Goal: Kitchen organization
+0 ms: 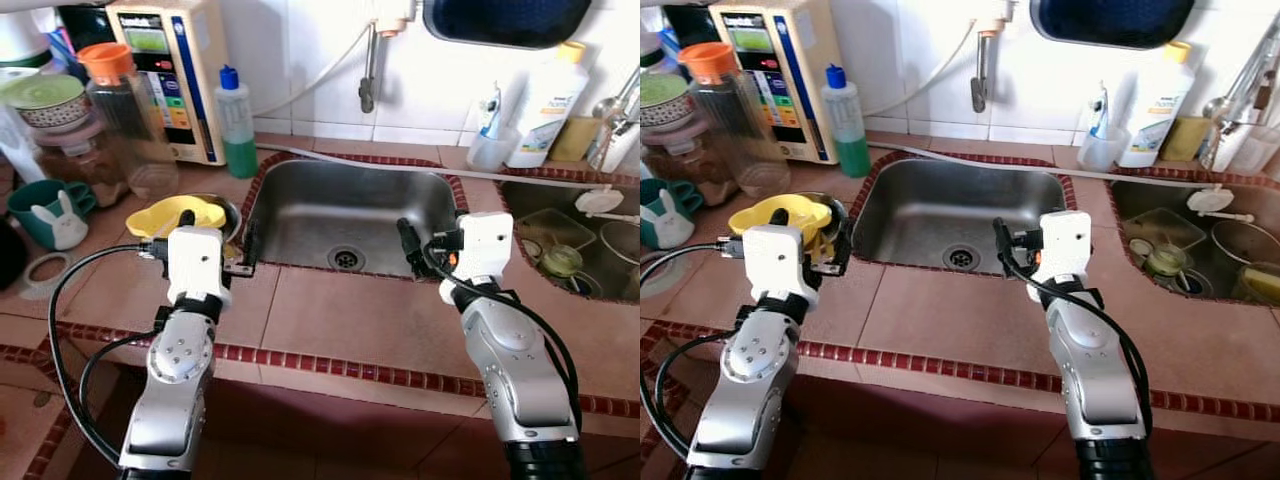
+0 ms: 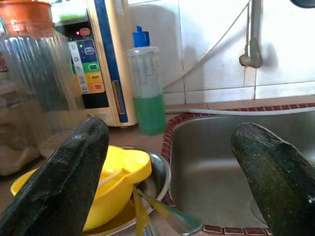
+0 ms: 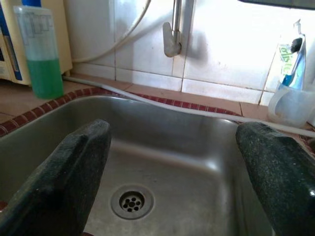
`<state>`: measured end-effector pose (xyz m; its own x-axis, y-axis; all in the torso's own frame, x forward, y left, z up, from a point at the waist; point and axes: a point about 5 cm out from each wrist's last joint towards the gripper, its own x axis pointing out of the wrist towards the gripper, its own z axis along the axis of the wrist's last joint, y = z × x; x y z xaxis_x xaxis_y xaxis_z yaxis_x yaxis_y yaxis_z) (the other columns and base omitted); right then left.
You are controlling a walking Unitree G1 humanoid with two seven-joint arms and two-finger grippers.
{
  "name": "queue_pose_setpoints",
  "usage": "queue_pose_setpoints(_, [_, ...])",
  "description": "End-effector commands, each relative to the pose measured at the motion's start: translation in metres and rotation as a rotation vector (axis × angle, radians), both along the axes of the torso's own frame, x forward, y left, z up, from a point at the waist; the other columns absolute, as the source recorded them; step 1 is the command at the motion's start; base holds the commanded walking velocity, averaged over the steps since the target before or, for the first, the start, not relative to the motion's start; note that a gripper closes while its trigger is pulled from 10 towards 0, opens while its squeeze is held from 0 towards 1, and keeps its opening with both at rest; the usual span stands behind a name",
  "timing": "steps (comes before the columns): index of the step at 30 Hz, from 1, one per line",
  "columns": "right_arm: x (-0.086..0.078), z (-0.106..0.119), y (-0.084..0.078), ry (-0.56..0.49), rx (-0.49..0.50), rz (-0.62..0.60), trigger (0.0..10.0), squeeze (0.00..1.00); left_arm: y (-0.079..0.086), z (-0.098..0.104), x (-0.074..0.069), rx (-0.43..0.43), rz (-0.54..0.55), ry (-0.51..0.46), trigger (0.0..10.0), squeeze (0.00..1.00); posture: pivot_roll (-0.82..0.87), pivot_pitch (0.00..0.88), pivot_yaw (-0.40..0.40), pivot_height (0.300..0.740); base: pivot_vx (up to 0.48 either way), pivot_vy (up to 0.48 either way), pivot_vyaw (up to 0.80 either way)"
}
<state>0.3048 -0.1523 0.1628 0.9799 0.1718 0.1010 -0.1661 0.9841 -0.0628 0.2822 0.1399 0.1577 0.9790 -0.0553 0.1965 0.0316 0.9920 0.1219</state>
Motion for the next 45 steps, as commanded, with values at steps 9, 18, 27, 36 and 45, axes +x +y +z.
queue_pose_setpoints(9, [0.003, 0.012, 0.008, 0.03, 0.075, 0.053, 10.0, 0.0, 0.005, -0.013, -0.003, 0.046, 0.001, 0.04, 10.0, 0.0, 0.0, 0.032, 0.011, 0.74, 0.0, 0.0, 0.0])
queue_pose_setpoints(18, [-0.001, 0.016, 0.012, 0.025, 0.077, 0.08, 10.0, 0.0, 0.0, -0.011, -0.002, 0.022, -0.005, 0.034, 10.0, 0.0, -0.01, 0.042, 0.009, 0.74, 0.0, 0.0, 0.0])
queue_pose_setpoints(27, [-0.003, 0.02, 0.008, 0.02, 0.064, 0.054, 10.0, 0.0, -0.009, -0.008, 0.001, 0.004, -0.035, 0.028, 10.0, 0.0, -0.03, 0.051, 0.011, 0.74, 0.0, 0.0, -0.18])
queue_pose_setpoints(36, [-0.003, 0.021, 0.006, 0.016, 0.048, 0.045, 10.0, 0.0, -0.015, -0.006, 0.001, 0.013, -0.057, 0.014, 10.0, 0.0, -0.03, 0.05, 0.011, 0.74, 0.0, 0.0, -0.59])
queue_pose_setpoints(45, [-0.003, 0.022, 0.009, 0.005, 0.03, 0.056, 10.0, 0.0, -0.013, -0.004, 0.003, 0.007, -0.053, 0.008, 10.0, 0.0, -0.03, 0.039, 0.011, 0.74, 0.0, 0.0, 0.0])
